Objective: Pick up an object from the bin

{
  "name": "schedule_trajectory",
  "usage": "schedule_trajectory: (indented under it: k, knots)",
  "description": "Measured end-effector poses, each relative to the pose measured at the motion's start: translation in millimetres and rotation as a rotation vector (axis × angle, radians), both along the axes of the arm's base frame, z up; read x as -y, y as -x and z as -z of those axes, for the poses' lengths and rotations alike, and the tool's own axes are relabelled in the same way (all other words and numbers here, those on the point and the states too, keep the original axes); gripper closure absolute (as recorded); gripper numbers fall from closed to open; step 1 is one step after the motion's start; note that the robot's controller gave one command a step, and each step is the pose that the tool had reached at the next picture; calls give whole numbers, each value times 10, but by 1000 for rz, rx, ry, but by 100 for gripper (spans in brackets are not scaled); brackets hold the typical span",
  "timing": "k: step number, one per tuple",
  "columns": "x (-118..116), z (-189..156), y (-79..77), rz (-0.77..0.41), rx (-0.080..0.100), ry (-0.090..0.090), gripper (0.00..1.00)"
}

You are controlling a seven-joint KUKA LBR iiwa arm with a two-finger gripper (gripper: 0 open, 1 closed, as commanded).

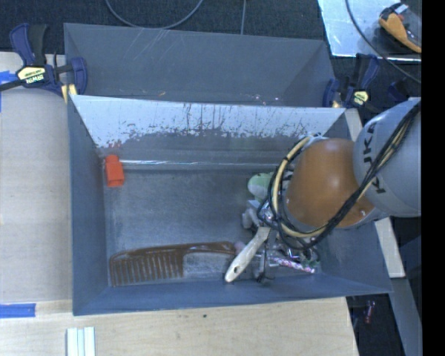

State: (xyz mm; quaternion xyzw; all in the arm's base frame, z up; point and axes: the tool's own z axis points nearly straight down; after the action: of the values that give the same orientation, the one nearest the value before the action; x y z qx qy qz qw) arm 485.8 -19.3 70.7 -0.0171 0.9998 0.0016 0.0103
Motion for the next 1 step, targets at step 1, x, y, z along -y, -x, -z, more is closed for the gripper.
schedule_trajectory:
  k: [1]
  knots:
    - [-235, -5, -139, -85, -10, 4, 100]
